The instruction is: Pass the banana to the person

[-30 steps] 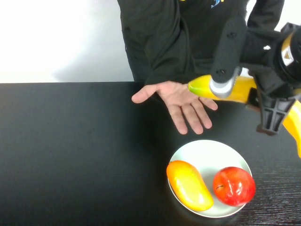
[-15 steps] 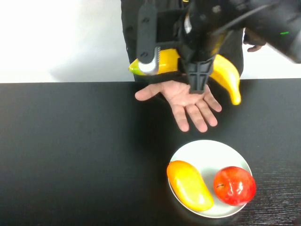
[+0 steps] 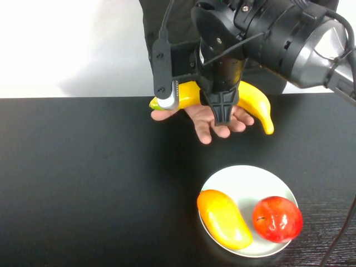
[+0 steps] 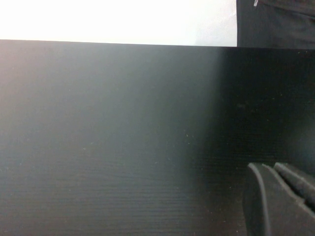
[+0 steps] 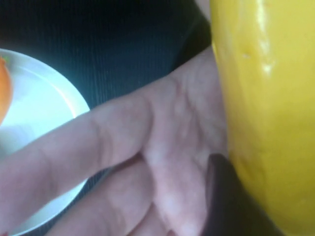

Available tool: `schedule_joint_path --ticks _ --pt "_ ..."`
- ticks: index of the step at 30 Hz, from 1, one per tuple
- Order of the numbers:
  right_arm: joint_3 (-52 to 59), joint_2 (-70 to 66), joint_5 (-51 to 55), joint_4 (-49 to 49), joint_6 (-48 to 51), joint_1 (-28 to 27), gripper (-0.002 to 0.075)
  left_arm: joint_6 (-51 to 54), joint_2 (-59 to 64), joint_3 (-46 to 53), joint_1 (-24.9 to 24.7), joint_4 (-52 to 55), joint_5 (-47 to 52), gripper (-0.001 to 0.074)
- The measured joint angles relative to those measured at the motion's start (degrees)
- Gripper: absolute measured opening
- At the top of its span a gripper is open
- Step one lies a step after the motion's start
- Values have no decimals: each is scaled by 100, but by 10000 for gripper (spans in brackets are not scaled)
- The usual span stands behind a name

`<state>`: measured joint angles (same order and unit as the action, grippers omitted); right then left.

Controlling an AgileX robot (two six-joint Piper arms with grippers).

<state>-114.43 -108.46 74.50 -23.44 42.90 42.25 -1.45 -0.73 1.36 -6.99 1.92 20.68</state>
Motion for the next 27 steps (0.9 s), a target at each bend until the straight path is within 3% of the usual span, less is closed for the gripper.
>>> schedule_joint_path --ticks 1,3,8,18,22,27 --pt "0 0 0 -26 -38 0 283 0 0 0 0 0 0 -4" --pt "0 22 0 -53 -41 0 291 0 0 0 0 0 0 -4" --pt "0 103 0 30 -78 0 436 0 0 0 0 0 0 -4" --pt "0 596 0 150 -1089 239 463 0 0 0 0 0 0 -4" --pt "0 963 0 139 -2660 331 382 0 0 0 0 0 0 -4" --pt "394 1739 10 163 -3407 331 104 0 0 0 0 0 0 -4"
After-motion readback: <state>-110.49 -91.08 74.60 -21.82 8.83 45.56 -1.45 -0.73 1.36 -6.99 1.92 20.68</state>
